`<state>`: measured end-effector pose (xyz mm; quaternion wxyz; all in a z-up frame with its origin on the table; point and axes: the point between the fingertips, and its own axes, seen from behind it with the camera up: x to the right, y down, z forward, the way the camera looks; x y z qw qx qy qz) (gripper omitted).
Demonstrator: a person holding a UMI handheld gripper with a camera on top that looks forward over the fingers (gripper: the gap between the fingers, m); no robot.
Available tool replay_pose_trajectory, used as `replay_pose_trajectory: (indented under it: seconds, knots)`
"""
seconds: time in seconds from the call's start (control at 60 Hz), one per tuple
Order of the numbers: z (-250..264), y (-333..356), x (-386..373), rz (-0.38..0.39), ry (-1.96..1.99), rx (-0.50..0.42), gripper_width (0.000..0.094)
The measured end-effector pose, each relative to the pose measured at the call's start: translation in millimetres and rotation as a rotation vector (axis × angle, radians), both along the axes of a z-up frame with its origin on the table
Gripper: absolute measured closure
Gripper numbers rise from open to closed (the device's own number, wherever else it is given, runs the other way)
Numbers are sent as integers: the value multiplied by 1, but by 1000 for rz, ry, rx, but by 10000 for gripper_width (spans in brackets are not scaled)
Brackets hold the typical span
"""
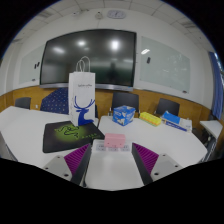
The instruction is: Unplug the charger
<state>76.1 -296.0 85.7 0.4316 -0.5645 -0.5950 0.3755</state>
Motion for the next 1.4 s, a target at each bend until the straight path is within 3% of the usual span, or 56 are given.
replay_pose_trajectory:
  seconds: [0.083,0.333,0.6,0.65,0.667,0.717,0.8,0.967,1.117,1.217,1.4]
  knots:
    - [-15,2,-26,17,1,22,87]
    - [-41,4,-93,45,-12,-31,84]
    - [-64,12,-120,5,-48,-86,103]
    - [-65,11,-122,15,-54,-79,355]
    - [-64,11,-123,15,-52,-77,333]
    - [-65,10,-124,32,-60,-59,435]
    - [-62,10,-126,26,-67,-77,506]
    - [19,25,-135,-19,25,-202,513]
    - [67,101,-135,-78,0,-189,510]
    - [49,164,-133,-94,-73,-124,508]
    - [-41,234,-131,-104,-257,-31,457]
